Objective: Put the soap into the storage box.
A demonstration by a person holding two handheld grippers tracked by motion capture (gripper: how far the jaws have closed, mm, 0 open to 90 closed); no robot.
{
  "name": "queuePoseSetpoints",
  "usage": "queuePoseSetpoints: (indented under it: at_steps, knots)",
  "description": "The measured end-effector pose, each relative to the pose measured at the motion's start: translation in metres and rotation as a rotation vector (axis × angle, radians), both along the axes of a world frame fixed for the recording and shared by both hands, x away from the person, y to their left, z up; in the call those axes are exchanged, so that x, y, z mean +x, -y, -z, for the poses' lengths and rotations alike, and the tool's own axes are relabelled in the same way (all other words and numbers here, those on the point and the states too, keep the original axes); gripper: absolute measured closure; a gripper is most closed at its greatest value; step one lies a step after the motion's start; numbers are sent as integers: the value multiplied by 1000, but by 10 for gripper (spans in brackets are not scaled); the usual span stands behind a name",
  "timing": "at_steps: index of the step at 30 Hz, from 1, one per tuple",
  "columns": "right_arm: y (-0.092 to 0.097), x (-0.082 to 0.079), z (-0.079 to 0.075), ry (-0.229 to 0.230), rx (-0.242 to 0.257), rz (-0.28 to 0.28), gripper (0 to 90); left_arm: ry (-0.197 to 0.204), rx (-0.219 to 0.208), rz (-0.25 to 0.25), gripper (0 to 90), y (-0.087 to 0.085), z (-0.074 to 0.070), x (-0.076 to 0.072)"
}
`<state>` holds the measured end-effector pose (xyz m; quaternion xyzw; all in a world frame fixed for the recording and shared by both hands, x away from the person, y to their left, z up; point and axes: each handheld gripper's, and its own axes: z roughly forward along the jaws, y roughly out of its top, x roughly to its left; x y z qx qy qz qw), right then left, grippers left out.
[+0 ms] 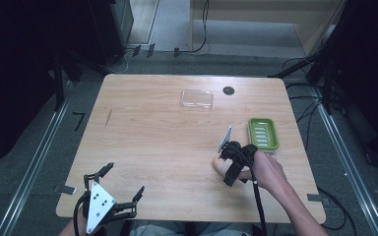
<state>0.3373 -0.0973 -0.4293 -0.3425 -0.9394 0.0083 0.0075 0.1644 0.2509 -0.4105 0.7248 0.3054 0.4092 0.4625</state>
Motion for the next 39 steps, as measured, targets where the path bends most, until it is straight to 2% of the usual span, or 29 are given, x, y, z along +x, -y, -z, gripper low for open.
queuePoseSetpoints:
  at_steps: [23, 39]
  knots:
    - [-13, 23, 11, -9, -11, 17, 0, -1, -2, 1, 0, 0, 0, 0]
    - [-25, 33, 30, -18, 1, 33, 0, -1, -4, -1, 0, -1, 0, 0]
